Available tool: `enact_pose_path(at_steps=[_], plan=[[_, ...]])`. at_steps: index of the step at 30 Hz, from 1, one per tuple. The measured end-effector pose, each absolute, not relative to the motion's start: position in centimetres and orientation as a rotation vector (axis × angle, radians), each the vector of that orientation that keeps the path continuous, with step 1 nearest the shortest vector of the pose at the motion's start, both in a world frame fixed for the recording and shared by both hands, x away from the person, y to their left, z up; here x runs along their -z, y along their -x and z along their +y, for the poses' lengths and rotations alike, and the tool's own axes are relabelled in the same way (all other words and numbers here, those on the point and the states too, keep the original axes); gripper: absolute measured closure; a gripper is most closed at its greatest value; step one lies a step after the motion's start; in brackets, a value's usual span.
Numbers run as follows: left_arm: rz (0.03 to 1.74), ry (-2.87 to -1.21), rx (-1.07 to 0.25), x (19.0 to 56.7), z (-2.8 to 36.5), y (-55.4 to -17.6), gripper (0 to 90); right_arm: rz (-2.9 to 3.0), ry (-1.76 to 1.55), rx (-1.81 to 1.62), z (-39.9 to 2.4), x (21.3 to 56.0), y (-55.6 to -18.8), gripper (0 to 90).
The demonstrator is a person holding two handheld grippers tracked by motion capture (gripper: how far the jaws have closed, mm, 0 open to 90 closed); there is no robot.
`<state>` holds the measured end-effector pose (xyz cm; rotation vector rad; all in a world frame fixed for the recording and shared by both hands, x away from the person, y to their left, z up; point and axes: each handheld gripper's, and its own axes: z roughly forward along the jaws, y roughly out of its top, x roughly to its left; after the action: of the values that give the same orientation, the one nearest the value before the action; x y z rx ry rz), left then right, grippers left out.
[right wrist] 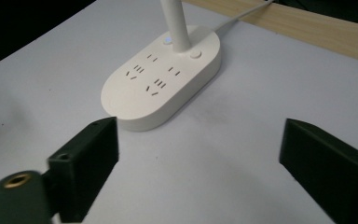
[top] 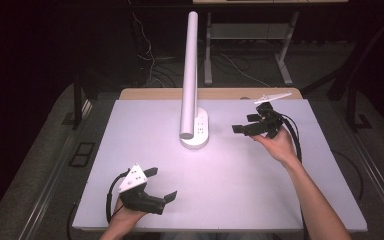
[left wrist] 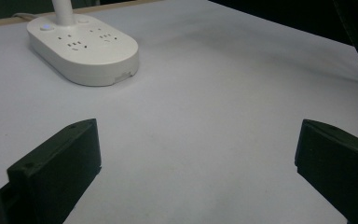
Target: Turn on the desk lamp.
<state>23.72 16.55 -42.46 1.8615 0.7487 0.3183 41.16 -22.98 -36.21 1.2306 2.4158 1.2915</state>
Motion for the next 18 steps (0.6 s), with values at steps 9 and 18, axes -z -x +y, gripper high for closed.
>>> enact_pose_path(at_steps=[9, 18], plan=[[0.751, -1.860, -0.318, 42.5, 16.5, -23.7, 0.0, 2.378, -1.217, -1.377, -24.9, 36.0, -36.6, 0.2], [0.751, -1.860, -0.318, 42.5, 16.5, -23.7, 0.0, 2.370, -1.214, -1.410, -26.0, 36.5, -33.2, 0.2]])
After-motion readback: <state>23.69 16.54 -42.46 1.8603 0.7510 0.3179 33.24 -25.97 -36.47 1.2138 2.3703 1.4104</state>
